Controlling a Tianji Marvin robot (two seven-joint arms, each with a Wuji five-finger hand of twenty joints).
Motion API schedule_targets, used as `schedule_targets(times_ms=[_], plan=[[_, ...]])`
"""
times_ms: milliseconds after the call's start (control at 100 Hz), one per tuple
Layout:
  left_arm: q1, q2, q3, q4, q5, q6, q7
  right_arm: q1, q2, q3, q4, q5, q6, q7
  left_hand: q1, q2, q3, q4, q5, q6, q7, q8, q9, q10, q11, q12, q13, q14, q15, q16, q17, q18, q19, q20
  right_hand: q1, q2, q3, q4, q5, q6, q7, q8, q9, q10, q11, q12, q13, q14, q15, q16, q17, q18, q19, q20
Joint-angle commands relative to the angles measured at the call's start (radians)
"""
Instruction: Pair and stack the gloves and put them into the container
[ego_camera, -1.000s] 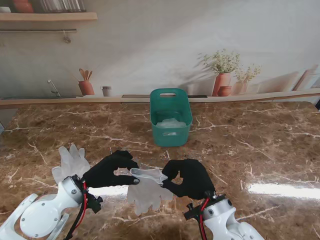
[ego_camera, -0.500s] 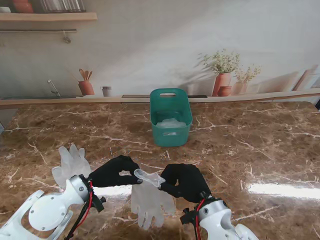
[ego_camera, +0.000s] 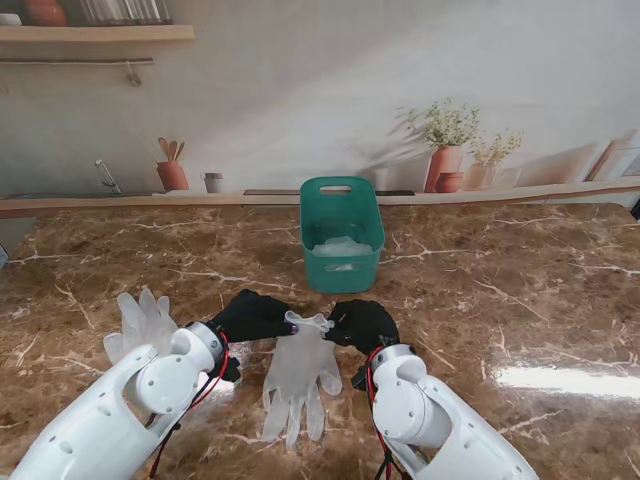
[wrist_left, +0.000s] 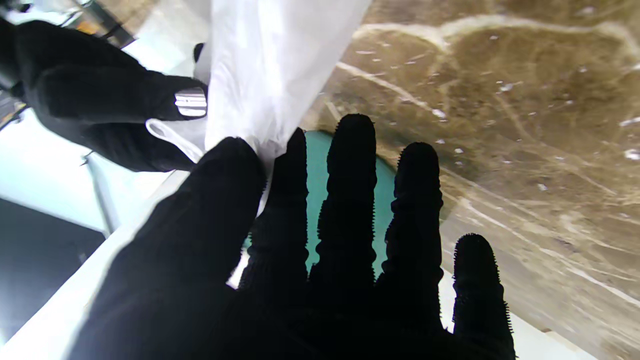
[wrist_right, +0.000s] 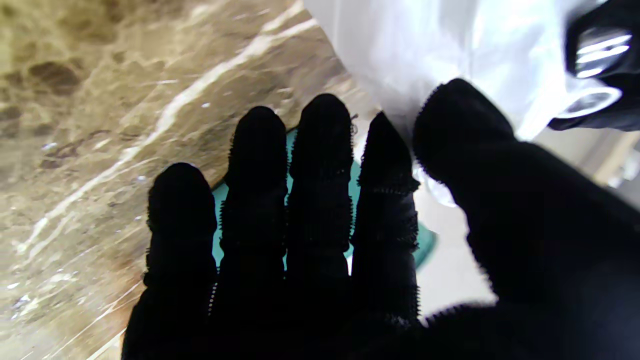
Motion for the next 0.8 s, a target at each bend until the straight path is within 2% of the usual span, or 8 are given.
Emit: schedule_targets(times_ms=[0, 240, 360, 410, 450, 530, 630, 790], plan=[[-0.035, -0.021, 0.023, 0.040, 0.004, 0.019, 0.006, 0.022, -0.022, -0.004, 0.043, 0.010, 0.023, 0.008, -0.013, 0.018, 0.019, 0.009, 0.010, -0.046, 0.009, -0.017, -0.001, -0.006, 0.033, 0.013, -0.023, 0.016, 0.032, 0.009, -0.014, -0.008, 0.040, 0.021, -0.002, 0.006, 0.011, 0.012, -0.001, -0.021, 0.017, 0.000, 0.007, -0.011, 0.009, -0.002, -0.003, -0.025, 0.019, 0.017, -0.009, -0.021, 0.034, 0.000], [-0.114, -0.039, 0.115, 0.122, 0.048, 0.108, 0.056, 0.097, -0.046, -0.067, 0.147, -0.029, 0.042, -0.056, -0.003, 0.010, 0.000, 0.005, 0.014, -0.047, 0.012, -0.070, -0.005, -0.005, 0.043, 0.014, -0.026, 0.016, 0.044, 0.004, -0.003, -0.005, 0.077, 0.023, -0.007, 0.017, -0.011, 0.015, -0.014, -0.021, 0.001, -0.009, -0.007, -0.018, 0.011, -0.003, -0.014, -0.033, 0.018, 0.012, -0.015, -0.029, 0.029, -0.005], [-0.135, -0.033, 0.143, 0.127, 0.081, 0.157, 0.035, 0.126, -0.048, -0.091, 0.178, -0.063, 0.086, -0.061, -0.009, -0.015, -0.024, 0.010, -0.079, 0.039, -0.166, -0.284, -0.177, 0.001, -0.030, -0.021, -0.123, -0.006, -0.025, -0.041, -0.020, -0.016, 0.079, -0.014, -0.019, 0.026, -0.069, 0.018, -0.068, 0.006, -0.031, -0.086, -0.065, -0.012, -0.016, -0.058, -0.062, -0.029, -0.031, -0.017, -0.053, -0.037, -0.010, -0.029], [-0.137, -0.033, 0.145, 0.132, 0.092, 0.159, 0.039, 0.130, -0.045, -0.096, 0.181, -0.080, 0.105, -0.054, -0.103, -0.023, 0.125, 0.002, -0.118, 0.090, -0.329, -0.307, -0.280, 0.004, -0.052, -0.049, -0.182, -0.020, -0.081, -0.090, -0.019, -0.027, 0.067, -0.036, -0.055, 0.048, -0.081, 0.042, -0.119, 0.067, -0.198, -0.088, -0.154, -0.005, -0.054, -0.144, -0.125, -0.025, -0.107, -0.052, -0.104, -0.045, -0.068, -0.049], [-0.136, -0.031, 0.143, 0.132, 0.099, 0.158, 0.042, 0.130, -0.039, -0.097, 0.179, -0.096, 0.114, -0.046, -0.168, -0.010, 0.206, 0.046, -0.166, 0.123, -0.428, -0.333, -0.374, 0.004, -0.075, -0.065, -0.244, -0.026, -0.133, -0.126, -0.016, -0.039, 0.022, -0.067, -0.110, 0.093, -0.080, 0.151, -0.140, 0.121, -0.454, 0.034, -0.249, 0.002, -0.100, -0.188, -0.180, -0.021, -0.178, -0.087, -0.149, -0.046, -0.133, -0.067], [-0.126, -0.019, 0.124, 0.112, 0.118, 0.153, 0.012, 0.119, -0.025, -0.088, 0.161, -0.120, 0.120, -0.020, -0.184, -0.009, 0.195, 0.053, -0.251, 0.143, -0.548, -0.377, -0.517, -0.010, -0.092, -0.091, -0.334, -0.058, -0.199, -0.179, -0.015, -0.058, -0.069, -0.115, -0.144, 0.112, -0.135, 0.166, -0.318, 0.189, -0.647, -0.015, -0.471, 0.020, -0.211, -0.283, -0.296, -0.013, -0.326, -0.163, -0.248, -0.047, -0.286, -0.114], [-0.096, -0.004, 0.074, 0.076, 0.152, 0.134, -0.015, 0.097, -0.008, -0.066, 0.131, -0.163, 0.116, -0.008, -0.191, -0.021, 0.181, 0.054, -0.289, 0.133, -0.585, -0.392, -0.576, -0.026, -0.093, -0.105, -0.365, -0.069, -0.221, -0.197, -0.023, -0.062, -0.119, -0.128, -0.163, 0.149, -0.207, 0.170, -0.440, 0.232, -0.717, -0.062, -0.619, 0.036, -0.259, -0.361, -0.398, -0.007, -0.434, -0.225, -0.314, -0.053, -0.408, -0.154], [-0.010, 0.029, -0.058, -0.012, 0.238, 0.064, -0.091, 0.043, 0.005, -0.014, 0.079, -0.204, 0.098, -0.028, -0.191, -0.061, 0.161, 0.056, -0.278, 0.094, -0.577, -0.388, -0.585, -0.027, -0.084, -0.117, -0.372, -0.069, -0.230, -0.201, -0.030, -0.056, -0.199, -0.116, -0.156, 0.177, -0.261, 0.182, -0.440, 0.228, -0.704, -0.074, -0.632, 0.036, -0.246, -0.393, -0.408, -0.003, -0.470, -0.250, -0.320, -0.052, -0.452, -0.169]])
